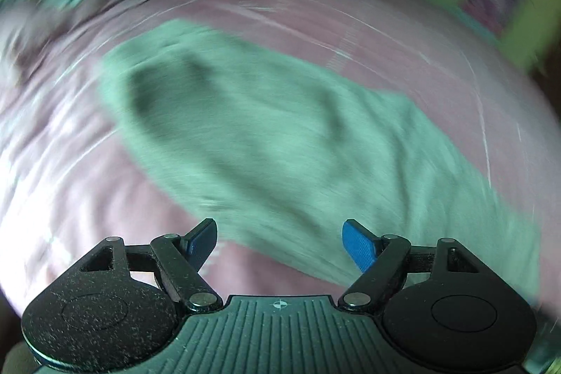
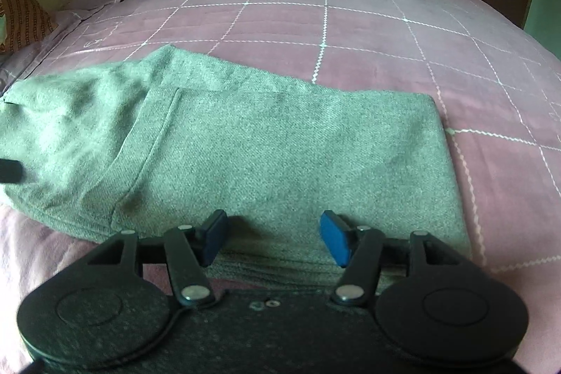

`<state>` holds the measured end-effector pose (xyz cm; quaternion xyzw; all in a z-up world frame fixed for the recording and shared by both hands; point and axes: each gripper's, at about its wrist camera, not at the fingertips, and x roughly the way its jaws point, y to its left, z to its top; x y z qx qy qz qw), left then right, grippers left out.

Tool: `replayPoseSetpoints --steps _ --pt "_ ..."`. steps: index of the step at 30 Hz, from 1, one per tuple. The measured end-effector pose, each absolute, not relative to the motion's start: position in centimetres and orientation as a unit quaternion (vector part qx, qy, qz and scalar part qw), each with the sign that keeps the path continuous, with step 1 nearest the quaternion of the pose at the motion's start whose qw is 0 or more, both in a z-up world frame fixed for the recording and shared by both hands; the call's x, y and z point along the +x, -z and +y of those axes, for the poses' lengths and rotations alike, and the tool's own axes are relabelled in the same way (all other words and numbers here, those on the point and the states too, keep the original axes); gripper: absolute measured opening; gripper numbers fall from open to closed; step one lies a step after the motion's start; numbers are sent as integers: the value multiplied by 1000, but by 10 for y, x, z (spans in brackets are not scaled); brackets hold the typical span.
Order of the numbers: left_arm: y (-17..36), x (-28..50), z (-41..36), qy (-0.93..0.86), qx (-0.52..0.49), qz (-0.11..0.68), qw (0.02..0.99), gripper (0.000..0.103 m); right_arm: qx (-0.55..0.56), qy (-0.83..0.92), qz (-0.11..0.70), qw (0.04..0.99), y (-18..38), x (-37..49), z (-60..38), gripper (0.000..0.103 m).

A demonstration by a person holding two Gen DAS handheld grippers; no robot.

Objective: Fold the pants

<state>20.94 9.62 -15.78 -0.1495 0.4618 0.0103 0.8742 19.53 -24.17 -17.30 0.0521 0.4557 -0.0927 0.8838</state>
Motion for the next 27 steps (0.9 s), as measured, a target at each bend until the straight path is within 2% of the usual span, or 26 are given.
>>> replayPoseSetpoints --steps 3,10,15,16,18,19,27 --pt "167 211 147 -43 -245 459 853 78 46 93 451 886 174 194 -241 61" --pt "195 214 200 -72 -310 453 833 78 42 92 448 888 175 194 -241 62" --pt "215 228 206 -44 -354 461 812 78 42 91 447 889 175 193 -240 63" --pt "218 231 207 -39 -366 457 809 75 42 91 447 889 175 193 -240 63" --pt "226 237 209 -25 -388 456 800 35 42 89 447 889 175 194 -241 63" --pt "232 240 212 -17 -410 458 789 30 42 88 447 889 175 194 -242 63" --pt "250 253 208 -27 -466 422 778 29 38 90 446 890 178 198 -241 66"
